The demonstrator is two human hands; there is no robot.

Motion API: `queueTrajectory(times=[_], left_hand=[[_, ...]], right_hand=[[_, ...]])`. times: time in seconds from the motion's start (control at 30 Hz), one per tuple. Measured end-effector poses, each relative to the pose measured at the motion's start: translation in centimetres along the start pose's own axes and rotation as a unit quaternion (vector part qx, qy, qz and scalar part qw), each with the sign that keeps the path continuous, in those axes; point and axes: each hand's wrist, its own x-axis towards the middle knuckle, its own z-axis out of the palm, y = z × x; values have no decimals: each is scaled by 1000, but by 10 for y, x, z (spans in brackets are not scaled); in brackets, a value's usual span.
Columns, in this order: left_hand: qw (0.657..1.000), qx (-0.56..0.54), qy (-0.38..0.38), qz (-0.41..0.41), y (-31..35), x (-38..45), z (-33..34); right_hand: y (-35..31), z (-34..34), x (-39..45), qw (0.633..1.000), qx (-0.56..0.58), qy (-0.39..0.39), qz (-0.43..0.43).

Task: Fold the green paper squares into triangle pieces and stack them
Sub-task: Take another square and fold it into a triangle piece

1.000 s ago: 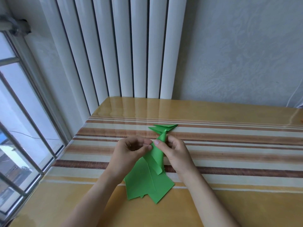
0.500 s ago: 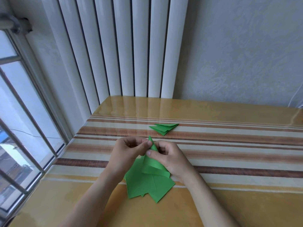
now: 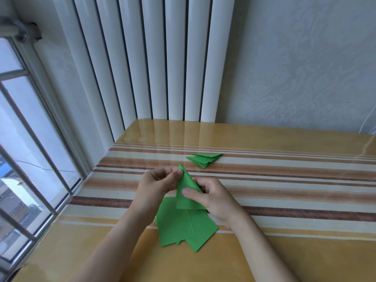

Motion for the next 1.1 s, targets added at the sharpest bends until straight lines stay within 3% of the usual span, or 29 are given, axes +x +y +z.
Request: queueTrajectory(times=[1.1], left_hand=[[998, -17, 44, 30, 1, -1, 1]], right_hand=[[-2, 3, -2, 999, -46, -15, 6]])
